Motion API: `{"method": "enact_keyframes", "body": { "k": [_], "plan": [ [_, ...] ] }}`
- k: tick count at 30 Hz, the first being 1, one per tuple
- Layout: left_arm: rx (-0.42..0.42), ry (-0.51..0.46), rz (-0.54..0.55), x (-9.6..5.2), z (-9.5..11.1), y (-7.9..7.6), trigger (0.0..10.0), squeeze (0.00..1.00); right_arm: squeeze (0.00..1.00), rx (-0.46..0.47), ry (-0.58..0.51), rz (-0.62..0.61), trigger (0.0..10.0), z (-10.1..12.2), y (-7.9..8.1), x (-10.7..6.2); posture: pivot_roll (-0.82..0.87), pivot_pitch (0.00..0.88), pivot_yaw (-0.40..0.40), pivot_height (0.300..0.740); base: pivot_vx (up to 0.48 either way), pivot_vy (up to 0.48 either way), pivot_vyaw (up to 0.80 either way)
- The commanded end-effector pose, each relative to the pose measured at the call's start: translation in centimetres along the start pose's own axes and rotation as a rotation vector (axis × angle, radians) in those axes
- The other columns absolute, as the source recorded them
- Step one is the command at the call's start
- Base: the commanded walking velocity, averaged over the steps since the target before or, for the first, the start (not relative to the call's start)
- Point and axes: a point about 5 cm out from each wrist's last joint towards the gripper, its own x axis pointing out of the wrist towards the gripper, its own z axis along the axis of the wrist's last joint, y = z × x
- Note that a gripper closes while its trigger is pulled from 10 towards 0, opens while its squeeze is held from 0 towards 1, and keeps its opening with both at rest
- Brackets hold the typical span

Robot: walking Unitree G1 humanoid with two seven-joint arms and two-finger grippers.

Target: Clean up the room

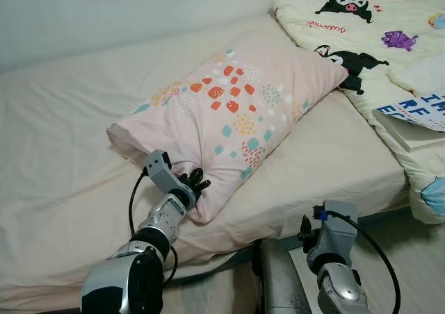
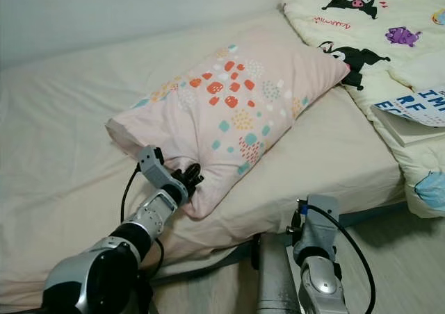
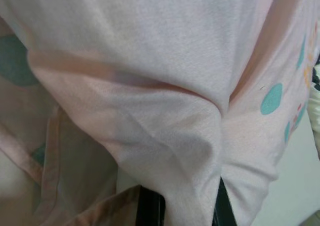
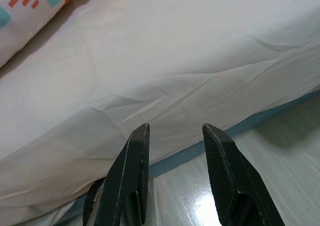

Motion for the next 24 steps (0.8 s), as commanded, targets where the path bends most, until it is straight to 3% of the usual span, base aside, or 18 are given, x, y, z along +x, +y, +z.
{"method": "enact_keyframes", "body": {
  "k": [1,6,8,9,12,15,18,21,24],
  "plan": [
    [0.02,0.019,-0.032,-0.1,0.3,0.1,0.0,0.0,0.0,-0.004,0.021,0.011,10.0,-0.4,0.3,0.0,-0.24,0.241,0.11,0.508,0.0,0.0,0.0],
    [0.033,0.039,-0.102,-0.3,0.7,0.3,0.0,0.0,0.0,-0.002,0.018,0.011,10.0,-0.4,0.3,0.3,-0.22,0.233,0.102,0.508,0.0,0.0,0.0],
    [0.071,0.081,-0.229,-1.2,1.4,1.2,0.0,0.0,0.0,0.002,0.013,0.021,10.0,-0.3,0.5,0.9,-0.18,0.212,0.079,0.508,0.0,0.0,0.0],
    [0.071,0.081,-0.229,-1.2,1.4,1.2,0.0,0.0,0.0,0.002,0.013,0.021,10.0,-0.3,0.5,0.9,-0.18,0.212,0.079,0.508,0.0,0.0,0.0],
    [0.121,0.148,-0.376,-3.6,1.9,3.3,0.0,0.0,0.0,0.006,0.007,0.054,10.0,0.0,1.0,2.0,-0.14,0.188,0.045,0.508,0.0,0.0,0.0],
    [0.181,0.194,-0.406,-5.8,1.3,4.6,0.0,0.0,0.0,0.004,0.007,0.085,10.0,0.0,1.6,2.7,-0.11,0.17,0.016,0.508,0.0,0.0,0.0],
    [0.2,0.21,-0.41,-6.5,1.0,4.9,0.0,0.0,0.0,0.002,0.009,0.096,10.0,0.0,1.8,2.9,-0.1,0.168,0.011,0.508,0.0,0.0,0.0],
    [0.212,0.233,-0.415,-9.4,0.2,5.2,0.0,0.0,0.0,-0.014,0.024,0.139,10.0,-0.2,2.4,3.3,-0.07,0.158,-0.015,0.508,0.0,0.0,0.0],
    [0.191,0.253,-0.446,-10.9,-0.2,4.7,0.0,0.0,0.0,-0.021,0.03,0.152,10.0,-0.4,2.6,3.5,-0.06,0.154,-0.017,0.508,0.0,0.0,0.0]
  ]
}}
